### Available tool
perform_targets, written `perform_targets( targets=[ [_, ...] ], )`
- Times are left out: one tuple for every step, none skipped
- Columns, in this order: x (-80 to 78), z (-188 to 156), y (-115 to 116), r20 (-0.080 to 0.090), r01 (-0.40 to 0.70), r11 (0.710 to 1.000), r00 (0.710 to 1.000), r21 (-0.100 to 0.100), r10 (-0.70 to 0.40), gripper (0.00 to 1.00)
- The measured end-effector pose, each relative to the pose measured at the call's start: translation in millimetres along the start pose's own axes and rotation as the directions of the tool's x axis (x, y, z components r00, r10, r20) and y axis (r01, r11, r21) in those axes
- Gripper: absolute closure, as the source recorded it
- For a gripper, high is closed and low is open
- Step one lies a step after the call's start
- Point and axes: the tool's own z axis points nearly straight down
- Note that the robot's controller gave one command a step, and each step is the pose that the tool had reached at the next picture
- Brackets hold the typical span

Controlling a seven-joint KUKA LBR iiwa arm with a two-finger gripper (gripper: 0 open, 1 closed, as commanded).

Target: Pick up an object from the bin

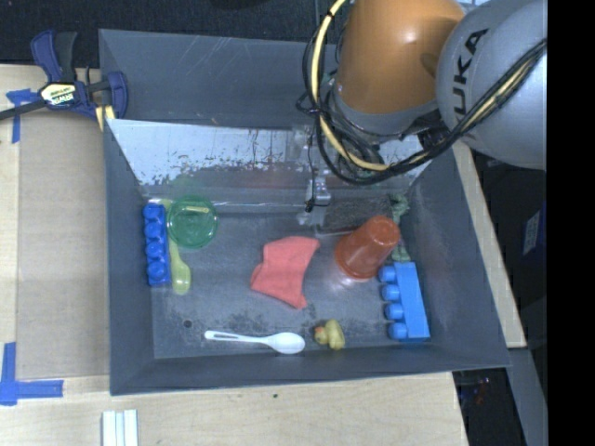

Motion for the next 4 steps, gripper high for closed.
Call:
perform_targets(
  targets=[
    [7.0,85.9,-9.8,0.004,0.109,0.994,0.994,0.000,-0.109,0.00],
    [9.1,146.4,-10.9,-0.001,0.131,0.991,0.991,0.000,-0.131,0.00],
    [12.6,127.0,-7.8,0.005,0.423,0.906,0.906,0.002,-0.423,0.00],
    [14.6,156.7,-12.4,0.000,0.334,0.943,0.943,0.000,-0.334,0.00]
  ],
)
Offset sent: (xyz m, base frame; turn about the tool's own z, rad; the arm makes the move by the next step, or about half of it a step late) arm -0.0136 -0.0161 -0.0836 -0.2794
